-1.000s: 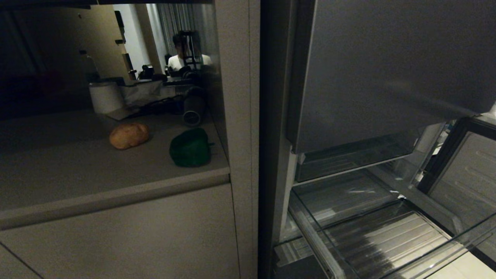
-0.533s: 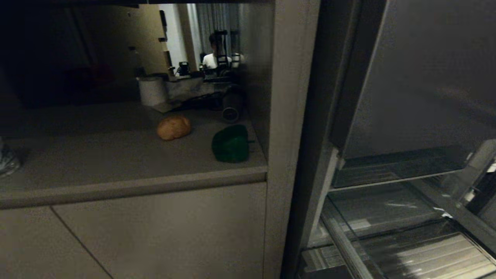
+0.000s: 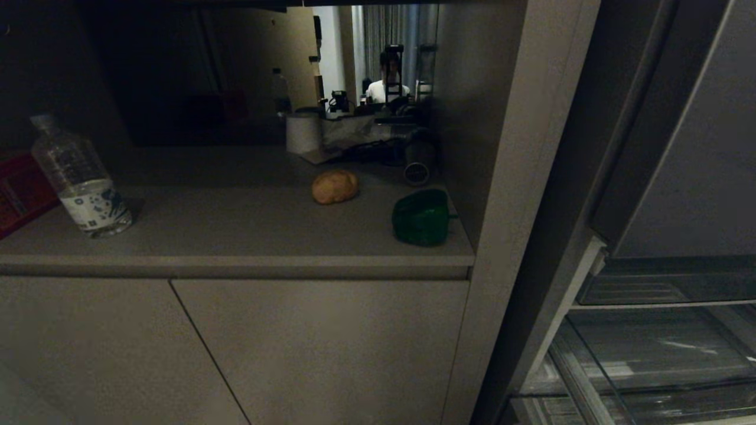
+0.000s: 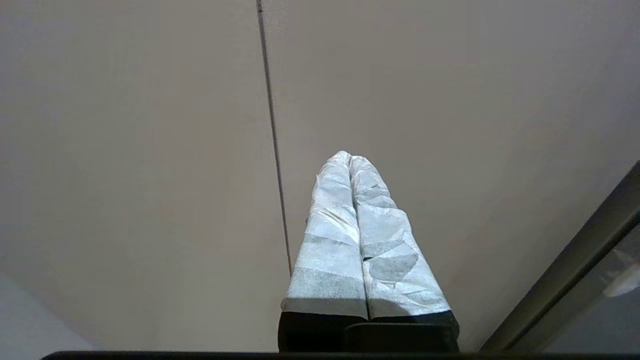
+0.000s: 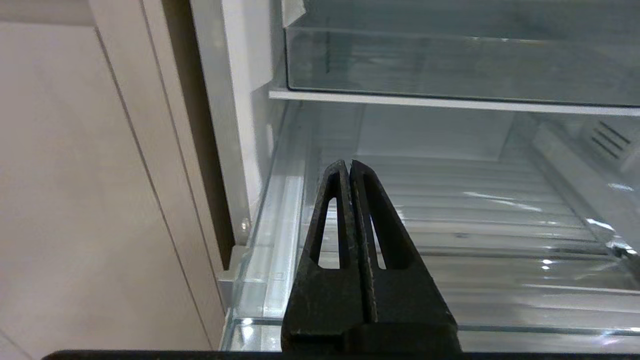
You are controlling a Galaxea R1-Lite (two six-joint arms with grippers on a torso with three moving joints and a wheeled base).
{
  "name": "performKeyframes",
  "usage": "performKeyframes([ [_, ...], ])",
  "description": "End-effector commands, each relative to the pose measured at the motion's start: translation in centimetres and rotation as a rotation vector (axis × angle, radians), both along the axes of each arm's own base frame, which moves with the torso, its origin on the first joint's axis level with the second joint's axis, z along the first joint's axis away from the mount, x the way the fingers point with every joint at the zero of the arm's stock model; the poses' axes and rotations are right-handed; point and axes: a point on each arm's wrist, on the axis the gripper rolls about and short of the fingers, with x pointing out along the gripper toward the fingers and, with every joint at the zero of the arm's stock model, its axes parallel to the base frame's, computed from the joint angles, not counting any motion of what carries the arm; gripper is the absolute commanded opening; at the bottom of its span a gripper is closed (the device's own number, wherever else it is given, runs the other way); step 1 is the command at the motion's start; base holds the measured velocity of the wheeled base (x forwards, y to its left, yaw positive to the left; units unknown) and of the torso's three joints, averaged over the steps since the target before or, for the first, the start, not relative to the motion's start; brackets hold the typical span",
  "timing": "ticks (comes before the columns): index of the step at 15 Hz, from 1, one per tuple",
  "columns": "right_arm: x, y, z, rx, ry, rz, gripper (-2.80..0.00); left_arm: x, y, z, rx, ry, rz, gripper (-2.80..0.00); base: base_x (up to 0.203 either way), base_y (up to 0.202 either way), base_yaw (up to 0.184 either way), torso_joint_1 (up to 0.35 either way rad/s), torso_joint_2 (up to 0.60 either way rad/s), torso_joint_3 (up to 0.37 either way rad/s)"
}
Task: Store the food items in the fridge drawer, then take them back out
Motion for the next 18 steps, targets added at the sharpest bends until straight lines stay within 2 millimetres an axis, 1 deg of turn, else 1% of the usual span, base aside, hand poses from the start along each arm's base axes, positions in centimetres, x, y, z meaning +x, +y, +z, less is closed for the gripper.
performKeyframes([
  [1, 0.2, 0.0, -0.8, -0.004, 0.029, 0.002, -2.8, 0.0, 0.0, 0.0, -0.001, 0.0, 0.001, -2.8, 0.0, 0.0, 0.0, 0.0, 0.0, 0.0],
  [7, 0.2, 0.0, -0.7, -0.006, 0.015, 0.003, -2.8, 0.0, 0.0, 0.0, 0.0, 0.0, 0.001, -2.8, 0.0, 0.0, 0.0, 0.0, 0.0, 0.0],
  [8, -0.1, 0.0, 0.5, -0.01, -0.055, 0.011, -2.8, 0.0, 0.0, 0.0, 0.0, 0.002, 0.001, -2.8, 0.0, 0.0, 0.0, 0.0, 0.0, 0.0],
  [10, -1.2, 0.2, 4.7, -0.024, -0.176, 0.084, -2.8, 0.0, 0.0, 0.0, -0.001, 0.001, 0.001, -2.8, 0.0, 0.0, 0.0, 0.0, 0.0, 0.0],
  [11, -1.4, 0.3, 7.0, -0.032, -0.172, 0.141, -2.8, 0.0, 0.0, 0.0, 0.0, 0.001, 0.001, -2.8, 0.0, 0.0, 0.0, 0.0, 0.0, 0.0],
  [12, -1.0, 0.5, 8.8, -0.036, -0.135, 0.206, -2.8, 0.0, 0.0, 0.0, 0.0, 0.002, 0.001, -2.8, 0.0, 0.0, 0.0, 0.0, 0.0, 0.0],
  [13, -0.2, 0.7, 10.2, -0.035, -0.074, 0.307, -2.8, 0.0, 0.0, 0.0, 0.0, 0.001, 0.001, -2.8, 0.0, 0.0, 0.0, 0.0, 0.0, 0.0],
  [14, 1.1, 0.9, 11.1, -0.019, 0.005, 0.418, -2.8, 0.0, 0.0, 0.0, 0.0, 0.0, 0.001, -2.8, 0.0, 0.0, 0.0, 0.0, 0.0, 0.0],
  [16, 3.8, 1.3, 12.2, 0.024, 0.143, 0.619, -2.8, 0.0, 0.0, 0.0, 0.0, 0.001, 0.001, -2.8, 0.0, 0.0, 0.0, 0.0, 0.0, 0.0],
  [18, 6.3, 1.5, 13.5, 0.064, 0.231, 0.776, -2.8, 0.0, 0.0, 0.0, 0.0, 0.002, 0.001, -2.8, 0.0, 0.0, 0.0, 0.0, 0.0, 0.0],
])
